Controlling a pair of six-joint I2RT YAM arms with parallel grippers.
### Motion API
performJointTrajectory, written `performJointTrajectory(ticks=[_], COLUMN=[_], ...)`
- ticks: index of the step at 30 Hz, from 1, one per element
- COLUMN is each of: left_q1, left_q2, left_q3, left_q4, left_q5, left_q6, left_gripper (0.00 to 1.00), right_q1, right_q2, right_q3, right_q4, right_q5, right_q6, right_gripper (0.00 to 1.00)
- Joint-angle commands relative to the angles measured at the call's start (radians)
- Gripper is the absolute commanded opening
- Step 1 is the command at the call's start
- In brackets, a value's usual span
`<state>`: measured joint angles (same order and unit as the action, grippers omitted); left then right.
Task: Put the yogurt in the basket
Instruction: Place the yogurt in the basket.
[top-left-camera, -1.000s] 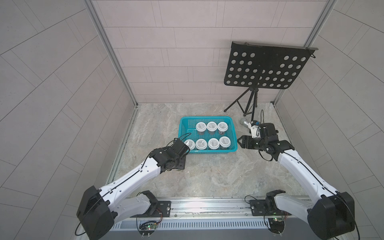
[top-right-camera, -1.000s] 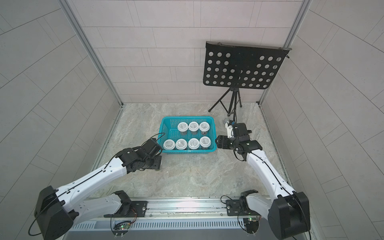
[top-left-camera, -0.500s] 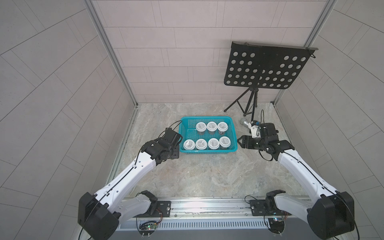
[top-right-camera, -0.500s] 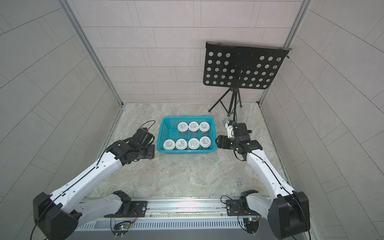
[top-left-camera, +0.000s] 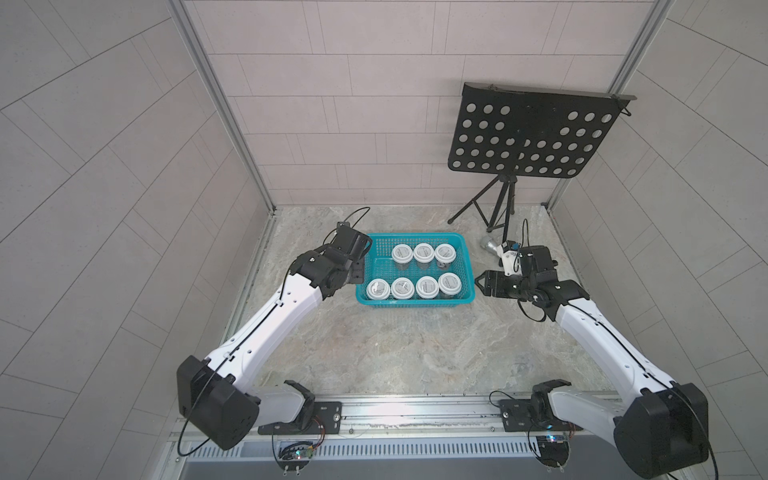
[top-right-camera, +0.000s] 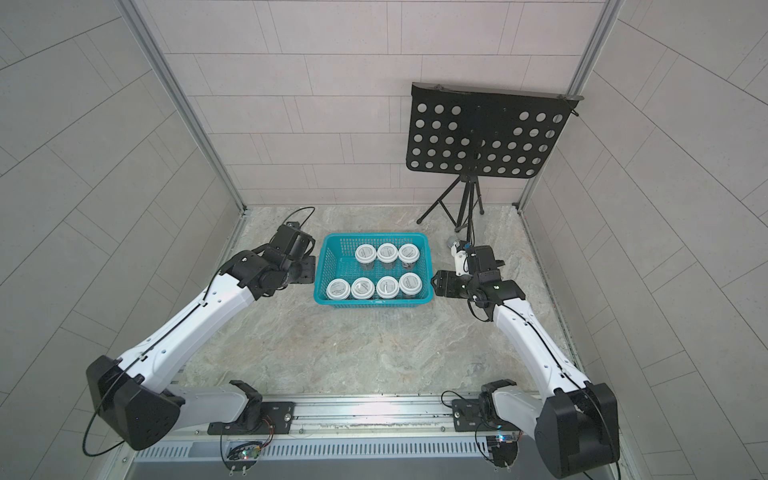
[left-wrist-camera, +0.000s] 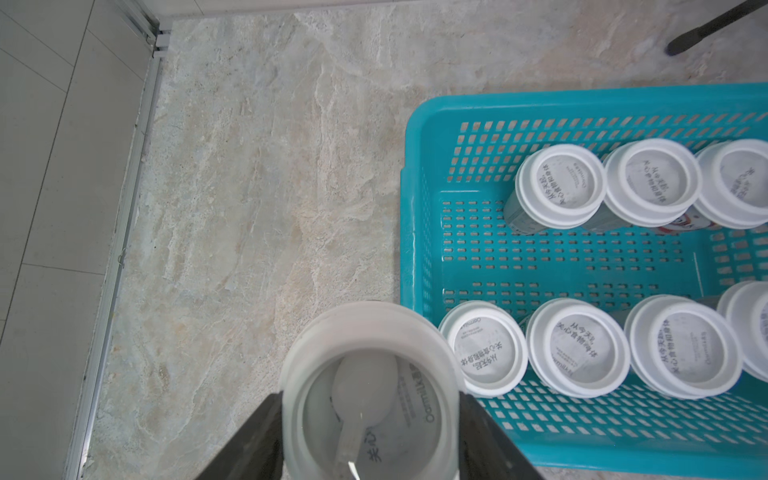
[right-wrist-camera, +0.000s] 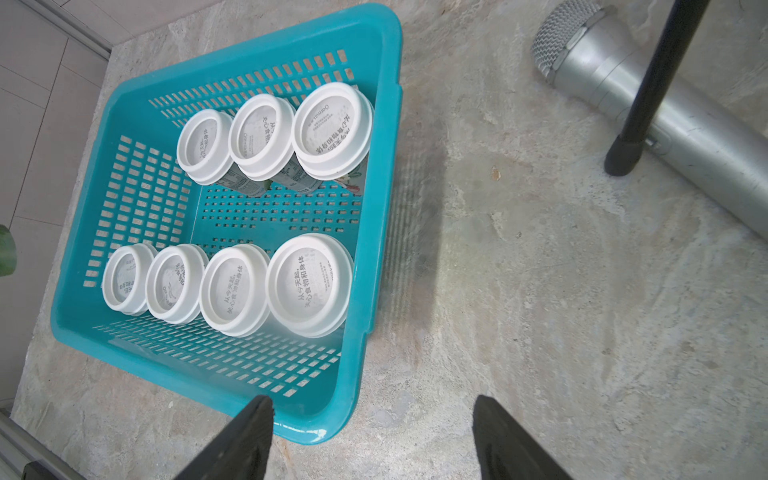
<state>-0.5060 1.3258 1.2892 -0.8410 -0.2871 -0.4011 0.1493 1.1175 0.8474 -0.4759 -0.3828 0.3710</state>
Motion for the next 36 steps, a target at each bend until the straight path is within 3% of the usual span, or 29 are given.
performJointTrajectory(ticks=[1, 16, 36], left_q1=[0.004, 0.007, 0.049], left_q2=[0.036, 0.272, 0.589], left_q3=[0.069, 0.277, 0.459], left_q4=[0.024, 0.031, 0.016], left_q5=[-0.009, 0.117, 0.183], left_q6=[0.038, 0.085, 0.106], left_gripper=[0.63, 0.63, 0.62], right_q1=[-0.007, -0.016, -0.019], right_q2=[0.004, 0.013, 0.006], right_q3=[0.004, 0.001, 0.001], right_q4=[-0.012, -0.008, -0.01], right_q5=[-0.005, -0.013, -0.03], right_q6=[-0.001, -0.002, 0.0], right_gripper=[0.79, 0.79, 0.8])
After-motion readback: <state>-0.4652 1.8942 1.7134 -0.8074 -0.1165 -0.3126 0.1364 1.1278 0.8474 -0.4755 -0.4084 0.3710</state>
